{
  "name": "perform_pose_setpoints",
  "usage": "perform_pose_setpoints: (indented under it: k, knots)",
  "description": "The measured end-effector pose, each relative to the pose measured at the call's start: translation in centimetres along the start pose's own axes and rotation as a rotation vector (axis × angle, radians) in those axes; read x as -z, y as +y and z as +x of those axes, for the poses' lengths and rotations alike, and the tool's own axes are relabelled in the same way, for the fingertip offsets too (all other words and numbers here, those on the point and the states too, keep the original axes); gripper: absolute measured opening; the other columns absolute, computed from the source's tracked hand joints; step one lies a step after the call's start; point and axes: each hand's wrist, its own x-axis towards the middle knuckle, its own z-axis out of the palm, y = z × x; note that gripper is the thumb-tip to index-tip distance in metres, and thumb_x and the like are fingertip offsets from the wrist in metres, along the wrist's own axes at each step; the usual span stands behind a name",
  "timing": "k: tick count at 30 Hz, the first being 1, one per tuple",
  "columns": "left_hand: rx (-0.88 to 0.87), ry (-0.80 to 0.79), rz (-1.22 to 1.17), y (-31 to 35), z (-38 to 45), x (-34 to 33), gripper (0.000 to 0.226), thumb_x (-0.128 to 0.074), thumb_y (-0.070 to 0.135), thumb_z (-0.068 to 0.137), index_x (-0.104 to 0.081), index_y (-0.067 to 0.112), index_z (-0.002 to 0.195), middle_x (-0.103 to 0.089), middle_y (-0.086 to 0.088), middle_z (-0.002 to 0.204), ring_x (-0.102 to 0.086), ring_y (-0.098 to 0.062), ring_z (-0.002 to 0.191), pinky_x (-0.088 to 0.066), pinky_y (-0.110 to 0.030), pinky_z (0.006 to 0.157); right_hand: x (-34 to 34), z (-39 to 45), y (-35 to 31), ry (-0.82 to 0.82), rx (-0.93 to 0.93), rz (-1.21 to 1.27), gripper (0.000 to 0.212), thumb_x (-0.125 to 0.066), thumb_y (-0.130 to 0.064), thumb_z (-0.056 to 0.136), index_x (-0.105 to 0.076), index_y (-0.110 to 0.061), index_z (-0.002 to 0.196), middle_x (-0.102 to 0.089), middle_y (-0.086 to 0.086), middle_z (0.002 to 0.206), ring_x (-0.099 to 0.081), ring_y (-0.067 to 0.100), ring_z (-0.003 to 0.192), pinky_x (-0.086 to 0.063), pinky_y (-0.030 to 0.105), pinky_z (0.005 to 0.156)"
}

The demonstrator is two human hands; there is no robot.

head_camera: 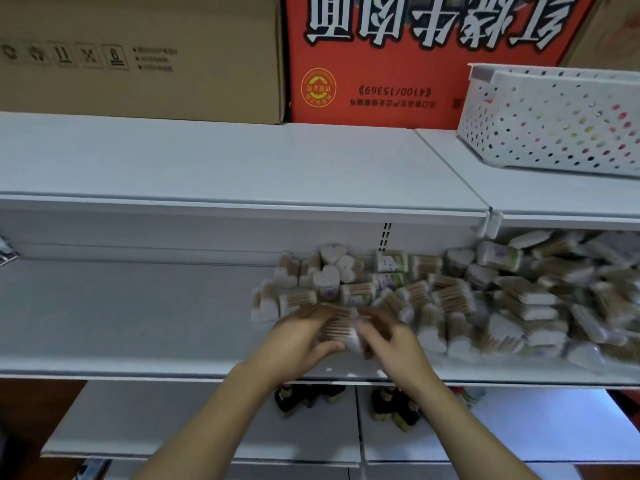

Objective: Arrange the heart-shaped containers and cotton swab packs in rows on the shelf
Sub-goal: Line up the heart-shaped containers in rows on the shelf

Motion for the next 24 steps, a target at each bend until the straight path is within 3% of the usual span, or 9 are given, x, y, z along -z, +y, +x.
perform_pose_setpoints:
  k: [3,5,7,9,12,15,17,20,24]
  knots:
    - [0.117,0.088,-0.166,-0.8,-0.5,1.4,0.049,-0.066,0.043,0.092,-0.057,0.019,0.133,-0.063,0.007,0.123,-0.057,-0.011,0.11,-0.039,-0.013,0.085,-0.5,0.7,-0.6,0.055,-0.086,0.182,0.037,-0.042,-0.042,0.105,-0.073,-0.023,0.106,-0.075,0.006,0.085,-0.07,0.03,0.076,-0.055,0.042,0.071]
    - [0.208,0.148,-0.331,-1.7,-0.9,2.4,0.047,-0.064,0.043,0.093,-0.056,0.022,0.134,-0.062,0.015,0.119,-0.059,-0.004,0.106,-0.041,-0.01,0.085,-0.8,1.0,-0.6,0.082,0.025,-0.086,0.022,-0.048,-0.028,0.104,-0.07,-0.023,0.107,-0.074,0.001,0.087,-0.069,0.02,0.077,-0.056,0.028,0.068]
    - [0.279,0.209,-0.439,-3.0,-1.6,2.9,0.042,-0.06,0.048,0.091,-0.058,0.028,0.128,-0.067,0.014,0.115,-0.064,-0.005,0.102,-0.048,-0.02,0.085,-1.7,1.0,-0.7,0.079,0.176,-0.414,0.02,-0.056,-0.018,0.099,-0.067,-0.023,0.115,-0.071,0.0,0.091,-0.065,0.012,0.076,-0.052,0.021,0.065]
    - [0.351,0.256,-0.477,-4.2,-2.5,3.2,0.03,-0.06,0.048,0.091,-0.058,0.033,0.117,-0.07,0.009,0.111,-0.067,-0.006,0.1,-0.052,-0.026,0.086,-3.6,0.9,-0.9,-0.006,0.271,-0.604,0.027,-0.057,-0.019,0.095,-0.064,-0.019,0.121,-0.069,0.006,0.105,-0.065,0.022,0.092,-0.054,0.031,0.075]
    - [0.44,0.336,-0.52,-5.6,-3.8,3.7,0.023,-0.065,0.052,0.09,-0.059,0.034,0.103,-0.071,0.012,0.101,-0.067,-0.002,0.094,-0.053,-0.026,0.083,-7.0,0.7,-1.0,-0.115,0.407,-0.882,0.05,-0.055,-0.04,0.088,-0.051,-0.024,0.135,-0.051,0.006,0.137,-0.054,0.029,0.117,-0.052,0.037,0.089]
    - [0.492,0.356,-0.556,-6.6,-5.1,4.0,0.042,-0.065,0.061,0.082,-0.061,0.027,0.106,-0.071,0.017,0.094,-0.067,-0.001,0.091,-0.052,-0.027,0.082,-10.1,0.7,-0.5,-0.066,0.445,-1.012,0.067,-0.057,-0.053,0.08,-0.04,-0.032,0.141,-0.041,0.012,0.146,-0.058,0.038,0.11,-0.053,0.043,0.086]
    - [0.515,0.331,-0.572,-7.1,-5.7,4.0,0.031,-0.069,0.048,0.089,-0.062,0.024,0.106,-0.072,0.016,0.094,-0.068,-0.004,0.091,-0.054,-0.031,0.084,-11.9,0.9,0.0,-0.056,0.384,-1.09,0.07,-0.063,-0.043,0.078,-0.039,-0.032,0.143,-0.03,0.02,0.153,-0.06,0.04,0.105,-0.057,0.041,0.073]
    - [0.512,0.308,-0.596,-7.3,-6.2,4.1,0.029,-0.068,0.046,0.09,-0.062,0.024,0.107,-0.073,0.011,0.096,-0.069,-0.008,0.093,-0.055,-0.035,0.088,-12.6,0.9,-0.1,-0.041,0.289,-1.05,0.056,-0.065,-0.017,0.08,-0.053,-0.023,0.134,-0.02,0.02,0.157,-0.065,0.036,0.093,-0.053,0.034,0.056]
    - [0.531,0.295,-0.652,-7.3,-6.6,4.8,0.026,-0.068,0.04,0.091,-0.061,0.023,0.109,-0.073,0.01,0.099,-0.068,-0.005,0.094,-0.051,-0.024,0.084,-10.2,-0.3,-1.6,-0.018,0.235,-0.69,0.036,-0.064,-0.026,0.088,-0.061,-0.025,0.123,-0.037,0.003,0.144,-0.06,0.023,0.11,-0.047,0.027,0.082]
